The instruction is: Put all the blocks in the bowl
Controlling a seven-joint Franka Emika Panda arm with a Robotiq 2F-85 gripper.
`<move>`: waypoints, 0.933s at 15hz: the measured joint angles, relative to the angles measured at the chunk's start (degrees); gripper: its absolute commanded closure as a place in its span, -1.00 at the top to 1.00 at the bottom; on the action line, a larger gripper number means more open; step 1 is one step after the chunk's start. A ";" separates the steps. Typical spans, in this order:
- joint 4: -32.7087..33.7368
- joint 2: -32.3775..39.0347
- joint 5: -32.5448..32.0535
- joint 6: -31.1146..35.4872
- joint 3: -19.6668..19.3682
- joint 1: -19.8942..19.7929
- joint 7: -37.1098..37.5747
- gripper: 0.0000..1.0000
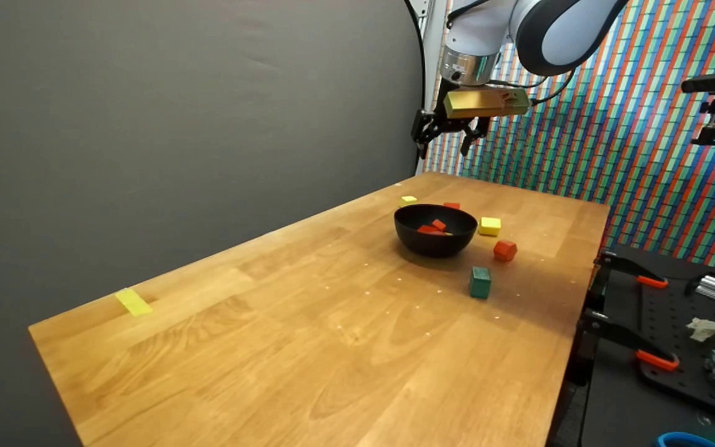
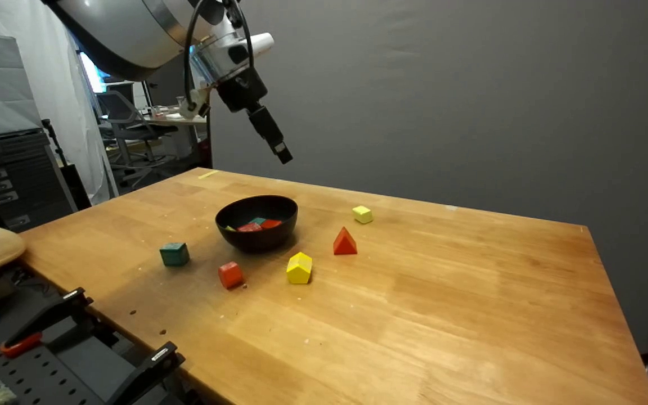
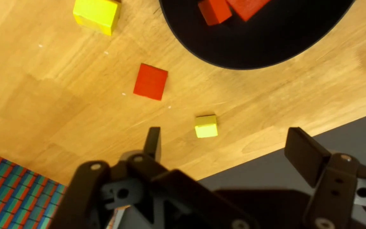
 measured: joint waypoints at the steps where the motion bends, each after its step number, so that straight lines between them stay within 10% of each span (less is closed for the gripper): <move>1: -0.44 0.26 1.38 2.72 -0.07 -0.37 -3.56 1.00; 8: -1.23 6.67 21.88 11.03 12.12 -11.88 -32.19 1.00; 14: 2.33 8.49 25.91 6.72 7.79 -8.78 -36.52 1.00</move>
